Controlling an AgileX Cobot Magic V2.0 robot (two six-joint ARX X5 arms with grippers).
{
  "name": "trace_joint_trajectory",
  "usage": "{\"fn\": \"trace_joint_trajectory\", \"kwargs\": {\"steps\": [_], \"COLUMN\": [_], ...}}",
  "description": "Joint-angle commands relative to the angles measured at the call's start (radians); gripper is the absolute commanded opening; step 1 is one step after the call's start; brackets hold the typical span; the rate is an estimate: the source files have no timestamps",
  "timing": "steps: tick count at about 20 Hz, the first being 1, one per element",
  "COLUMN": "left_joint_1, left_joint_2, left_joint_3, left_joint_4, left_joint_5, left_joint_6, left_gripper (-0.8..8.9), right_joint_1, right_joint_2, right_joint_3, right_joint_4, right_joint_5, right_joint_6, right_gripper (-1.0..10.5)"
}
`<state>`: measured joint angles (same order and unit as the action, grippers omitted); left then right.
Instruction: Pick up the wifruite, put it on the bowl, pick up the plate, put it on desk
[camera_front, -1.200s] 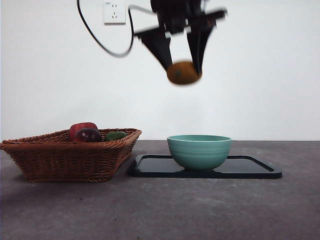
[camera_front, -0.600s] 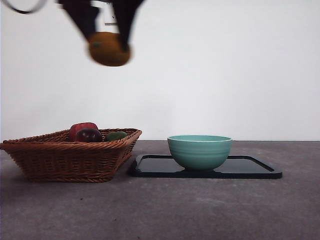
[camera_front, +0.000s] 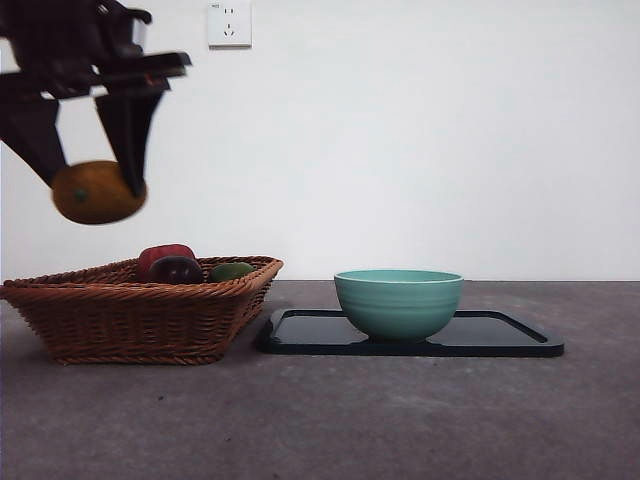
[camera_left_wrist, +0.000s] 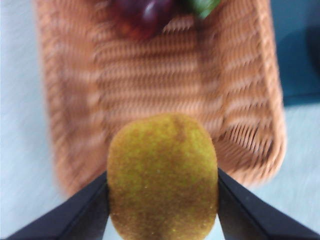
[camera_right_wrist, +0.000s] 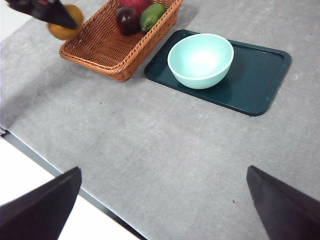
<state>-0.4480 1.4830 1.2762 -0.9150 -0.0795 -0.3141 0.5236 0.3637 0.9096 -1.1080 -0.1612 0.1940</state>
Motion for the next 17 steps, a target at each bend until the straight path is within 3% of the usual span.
{"fn": "trace_joint_trajectory", "kwargs": {"steps": [1,9,17], "left_joint_1": [-0.004,-0.001,0.001], "left_joint_2": [0.061,0.274,0.322], "left_joint_3": [0.011,0.011,0.012], "left_joint_4": [0.058,0.219,0.228], "left_joint_5": [-0.002,-0.002,-0.002], "left_joint_6": [-0.022,-0.027,-0.027], "left_gripper": [2.39,2.40,2.48], "right_joint_1": [0.005,0.004,0.004], "right_joint_2": [0.000,0.000,0.000], "right_joint_3": [0.006,0.006,0.006], "right_joint_4": [0.016,0.015,0.015], "right_joint_5": [0.002,0.002,0.002], "right_joint_6": [0.016,0.016,0.016], "right_gripper": [6.5,6.5,6.5]}}
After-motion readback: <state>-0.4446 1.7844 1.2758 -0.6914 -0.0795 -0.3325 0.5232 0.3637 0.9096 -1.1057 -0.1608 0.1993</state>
